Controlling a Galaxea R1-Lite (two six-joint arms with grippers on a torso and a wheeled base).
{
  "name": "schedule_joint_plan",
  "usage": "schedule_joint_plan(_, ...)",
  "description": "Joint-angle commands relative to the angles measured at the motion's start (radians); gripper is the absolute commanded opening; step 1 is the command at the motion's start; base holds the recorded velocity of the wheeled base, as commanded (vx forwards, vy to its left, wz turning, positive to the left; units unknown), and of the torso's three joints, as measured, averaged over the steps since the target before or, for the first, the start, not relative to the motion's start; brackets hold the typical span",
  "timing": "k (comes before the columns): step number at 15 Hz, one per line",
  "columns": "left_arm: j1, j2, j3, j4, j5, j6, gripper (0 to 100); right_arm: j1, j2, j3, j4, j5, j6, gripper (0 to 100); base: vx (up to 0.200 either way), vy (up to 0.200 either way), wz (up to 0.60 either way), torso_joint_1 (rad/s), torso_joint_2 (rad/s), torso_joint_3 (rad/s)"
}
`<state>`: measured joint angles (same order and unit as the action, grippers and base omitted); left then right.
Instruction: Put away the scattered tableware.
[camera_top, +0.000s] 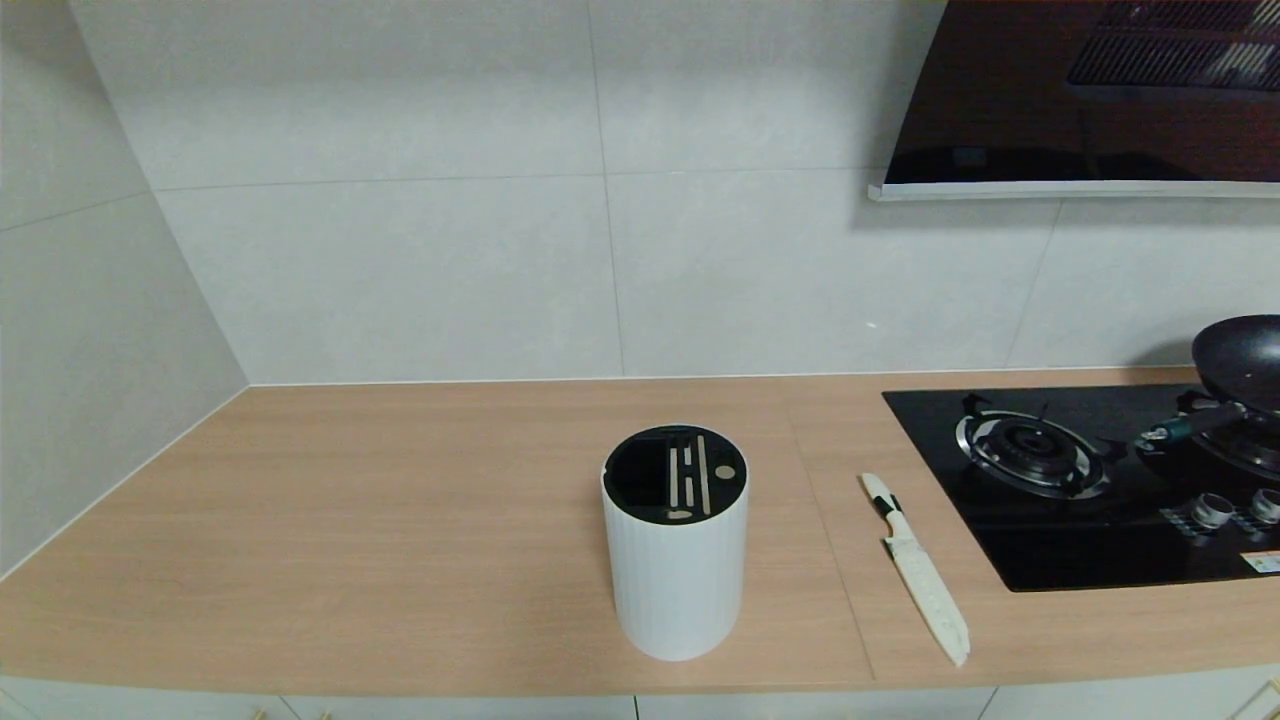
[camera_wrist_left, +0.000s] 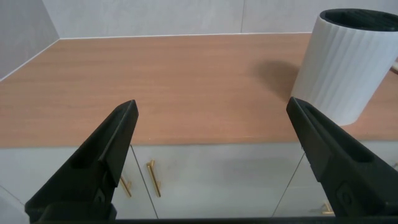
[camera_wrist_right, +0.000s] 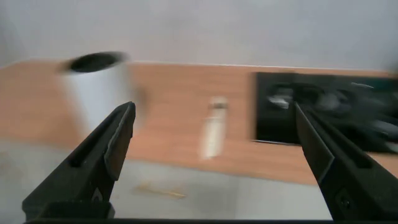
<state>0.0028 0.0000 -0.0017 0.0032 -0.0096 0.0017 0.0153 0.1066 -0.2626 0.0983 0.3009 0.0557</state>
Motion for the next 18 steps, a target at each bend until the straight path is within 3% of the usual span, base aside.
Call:
schedule_joint_plan(1, 0.000, 0.002, 0.000, 0.000, -0.001, 0.000, 100, 0.008, 0.234, -0.081, 0.001, 0.066, 0.001, 100, 0.000, 0.000, 0.00, 0.000, 0.00, 0.000)
schedule_joint_plan(5, 0.000, 0.002, 0.000, 0.000, 0.000, 0.000, 100, 0.017, 0.579, -0.253, -0.020, 0.072, -0.004, 100, 0.000, 0.000, 0.00, 0.000, 0.00, 0.000)
schedule_joint_plan(6, 0.000, 0.000, 0.000, 0.000, 0.000, 0.000, 100, 0.041, 0.706, -0.294, -0.097, 0.070, -0.002, 100, 0.000, 0.000, 0.00, 0.000, 0.00, 0.000)
schedule_joint_plan(9, 0.000, 0.002, 0.000, 0.000, 0.000, 0.000, 100, 0.087, 0.970, -0.328, -0.272, 0.064, 0.001, 100, 0.000, 0.000, 0.00, 0.000, 0.00, 0.000)
schedule_joint_plan(13, 0.000, 0.002, 0.000, 0.000, 0.000, 0.000, 100, 0.138, 1.223, -0.366, -0.388, 0.026, 0.001, 100, 0.000, 0.000, 0.00, 0.000, 0.00, 0.000)
schedule_joint_plan(18, 0.000, 0.002, 0.000, 0.000, 0.000, 0.000, 100, 0.192, 1.546, -0.389, -0.563, -0.115, -0.016, 100, 0.000, 0.000, 0.00, 0.000, 0.00, 0.000)
